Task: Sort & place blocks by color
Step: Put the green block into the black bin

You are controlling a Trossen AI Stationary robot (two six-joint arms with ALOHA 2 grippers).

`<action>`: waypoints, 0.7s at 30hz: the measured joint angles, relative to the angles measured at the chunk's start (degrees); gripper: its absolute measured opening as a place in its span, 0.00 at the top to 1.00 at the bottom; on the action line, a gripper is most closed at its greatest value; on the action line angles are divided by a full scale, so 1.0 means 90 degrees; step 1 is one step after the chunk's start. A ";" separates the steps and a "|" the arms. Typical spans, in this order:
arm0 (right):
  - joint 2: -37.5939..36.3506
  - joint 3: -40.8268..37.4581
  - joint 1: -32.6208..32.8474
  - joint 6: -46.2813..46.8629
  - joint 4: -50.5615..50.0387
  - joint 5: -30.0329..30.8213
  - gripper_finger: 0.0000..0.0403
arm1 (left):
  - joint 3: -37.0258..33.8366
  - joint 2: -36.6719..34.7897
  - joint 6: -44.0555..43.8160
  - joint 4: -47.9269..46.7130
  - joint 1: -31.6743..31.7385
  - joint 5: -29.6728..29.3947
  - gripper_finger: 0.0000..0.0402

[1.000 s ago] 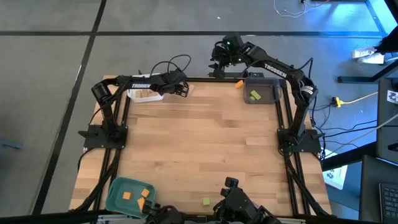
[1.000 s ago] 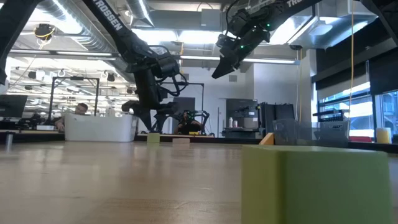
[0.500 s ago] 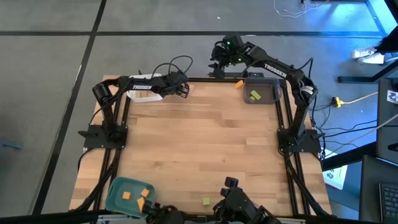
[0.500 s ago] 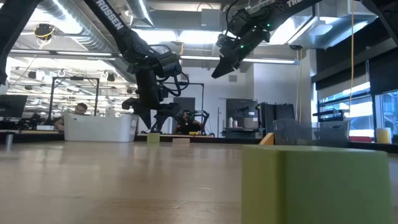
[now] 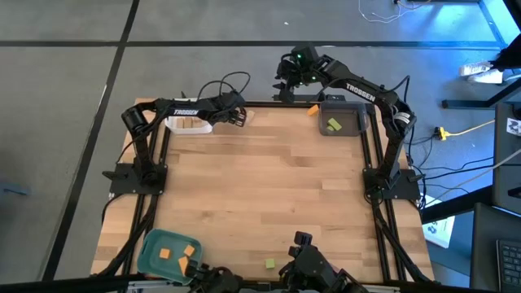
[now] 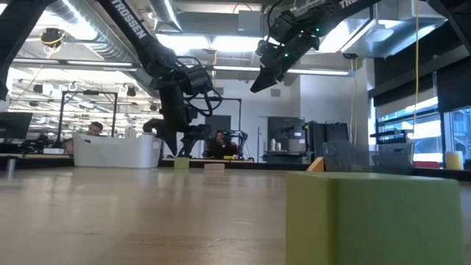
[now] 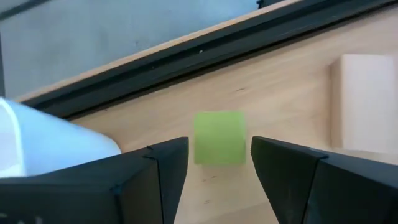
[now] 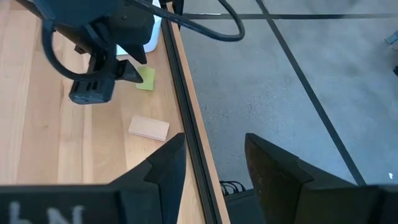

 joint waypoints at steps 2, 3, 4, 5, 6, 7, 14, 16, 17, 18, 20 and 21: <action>0.0000 0.0000 0.0000 0.0000 0.0000 0.0002 0.59 | 0.0000 -0.0090 0.0354 0.0054 -0.0044 -0.0027 0.58; 0.0000 0.0000 0.0000 0.0000 0.0002 0.0002 0.59 | 0.0002 -0.0112 0.0592 0.0165 -0.0075 -0.0076 0.58; 0.0000 0.0000 0.0000 0.0000 0.0000 0.0001 0.59 | 0.0005 -0.0122 0.0830 0.0237 -0.0099 -0.0088 0.58; 0.0000 0.0000 0.0000 0.0000 0.0002 0.0002 0.59 | 0.0005 -0.0129 0.1077 0.0254 -0.0116 -0.0081 0.58; 0.0000 0.0000 0.0000 0.0000 0.0002 0.0002 0.59 | 0.0005 -0.0132 0.1336 0.0305 -0.0134 -0.0014 0.58; 0.0000 0.0000 0.0000 0.0000 0.0002 0.0002 0.59 | 0.0010 -0.0133 0.1608 0.0366 -0.0145 0.0153 0.58; 0.0000 0.0000 0.0000 -0.0002 0.0002 0.0002 0.59 | 0.0538 -0.0135 0.3021 -0.0422 0.0067 0.1624 0.58; 0.0000 0.0000 0.0000 -0.0002 0.0002 0.0002 0.59 | 0.0762 -0.0135 0.2943 -0.0765 0.0242 0.1686 0.58; 0.0000 0.0000 0.0000 -0.0002 0.0002 0.0002 0.59 | 0.0868 -0.0135 0.2839 -0.0921 0.0351 0.1682 0.58; 0.0000 0.0000 0.0000 -0.0002 0.0002 0.0002 0.59 | 0.0952 -0.0133 0.2746 -0.1024 0.0447 0.1688 0.58; 0.0000 0.0000 0.0000 -0.0002 0.0002 0.0002 0.59 | 0.1069 -0.0107 0.2449 -0.1191 0.0634 0.1814 0.58; 0.0000 0.0000 0.0000 -0.0002 0.0002 0.0002 0.59 | 0.1106 -0.0099 0.2228 -0.1325 0.0716 0.1883 0.58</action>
